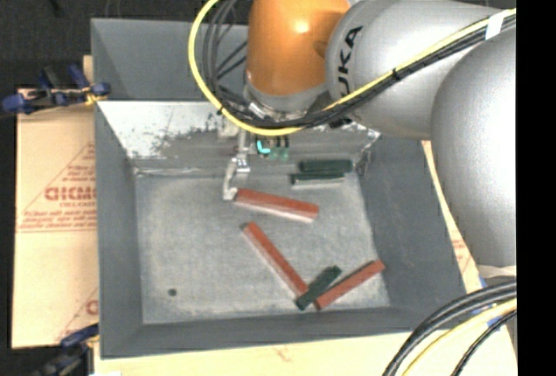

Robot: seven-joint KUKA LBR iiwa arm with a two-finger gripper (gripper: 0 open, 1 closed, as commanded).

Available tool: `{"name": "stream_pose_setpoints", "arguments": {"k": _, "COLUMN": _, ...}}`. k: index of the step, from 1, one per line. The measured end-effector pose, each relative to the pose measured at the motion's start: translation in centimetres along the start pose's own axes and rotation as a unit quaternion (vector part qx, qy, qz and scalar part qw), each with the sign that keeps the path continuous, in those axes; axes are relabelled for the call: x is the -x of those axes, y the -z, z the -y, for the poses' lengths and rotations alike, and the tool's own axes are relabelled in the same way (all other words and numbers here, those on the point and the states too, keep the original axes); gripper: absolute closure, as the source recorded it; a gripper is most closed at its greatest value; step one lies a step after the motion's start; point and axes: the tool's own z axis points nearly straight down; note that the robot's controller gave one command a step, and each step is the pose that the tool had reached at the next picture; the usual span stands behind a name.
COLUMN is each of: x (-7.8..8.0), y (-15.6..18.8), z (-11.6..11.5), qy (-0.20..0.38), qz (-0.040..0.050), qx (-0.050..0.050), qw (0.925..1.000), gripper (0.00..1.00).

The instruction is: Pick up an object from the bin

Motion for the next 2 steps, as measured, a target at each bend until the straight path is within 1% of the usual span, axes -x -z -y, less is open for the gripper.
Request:
{"name": "stream_pose_setpoints", "arguments": {"k": 1, "x": 0.1, "y": 0.5, "z": 0.1, "qy": -0.001, "qz": 0.0038, "qx": 0.0, "qw": 1.0, "gripper": 0.0}}
{"name": "stream_pose_setpoints", "arguments": {"k": 2, "x": 0.3, "y": -1.4, "z": 1.1, "qy": 0.044, "qz": 0.0073, "qx": -0.001, "qw": 0.999, "gripper": 0.0}}
